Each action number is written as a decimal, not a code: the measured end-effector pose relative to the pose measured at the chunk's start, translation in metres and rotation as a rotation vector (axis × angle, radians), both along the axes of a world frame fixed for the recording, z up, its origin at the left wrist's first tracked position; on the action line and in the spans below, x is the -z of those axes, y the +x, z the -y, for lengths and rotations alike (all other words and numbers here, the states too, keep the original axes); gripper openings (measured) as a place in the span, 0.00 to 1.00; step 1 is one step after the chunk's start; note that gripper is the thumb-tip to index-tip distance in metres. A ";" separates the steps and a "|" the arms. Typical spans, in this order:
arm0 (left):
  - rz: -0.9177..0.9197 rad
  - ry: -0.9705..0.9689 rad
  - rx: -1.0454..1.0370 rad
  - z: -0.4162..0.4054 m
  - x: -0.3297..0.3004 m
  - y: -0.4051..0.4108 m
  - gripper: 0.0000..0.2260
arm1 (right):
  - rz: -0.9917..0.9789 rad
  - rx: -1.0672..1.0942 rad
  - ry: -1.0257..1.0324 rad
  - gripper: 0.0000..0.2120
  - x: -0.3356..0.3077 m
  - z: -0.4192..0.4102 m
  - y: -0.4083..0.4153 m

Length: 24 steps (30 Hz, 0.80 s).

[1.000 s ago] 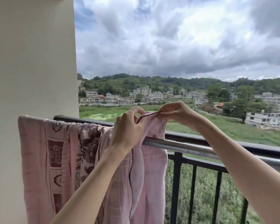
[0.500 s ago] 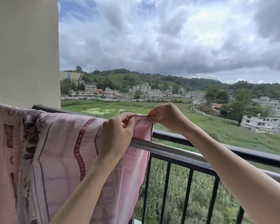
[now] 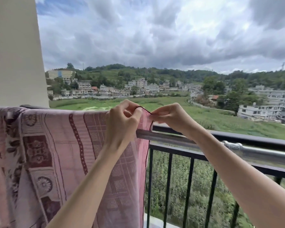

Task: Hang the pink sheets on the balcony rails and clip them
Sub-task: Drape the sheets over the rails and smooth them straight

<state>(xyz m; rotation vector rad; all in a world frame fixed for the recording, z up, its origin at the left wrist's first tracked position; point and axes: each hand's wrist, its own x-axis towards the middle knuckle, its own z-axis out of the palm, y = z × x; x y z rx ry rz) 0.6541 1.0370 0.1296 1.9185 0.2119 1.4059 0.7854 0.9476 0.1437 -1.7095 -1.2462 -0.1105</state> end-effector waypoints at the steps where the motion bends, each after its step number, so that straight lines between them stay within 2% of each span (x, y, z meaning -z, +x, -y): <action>1: -0.019 0.036 -0.023 0.006 0.003 0.002 0.04 | 0.123 0.075 -0.008 0.08 0.001 0.004 0.000; 3: -0.050 0.098 -0.058 0.022 0.011 0.008 0.04 | 0.301 0.170 0.007 0.08 0.003 0.015 0.004; 11: -0.023 0.105 -0.086 0.085 0.031 0.064 0.04 | 0.573 0.362 0.001 0.08 0.004 0.075 0.047; 17: -0.051 0.138 -0.039 0.104 0.020 0.112 0.04 | 0.654 0.451 0.003 0.09 0.001 0.103 0.090; 24: -0.078 0.183 0.165 0.115 0.025 0.173 0.03 | 0.630 0.607 -0.003 0.07 0.008 0.128 0.139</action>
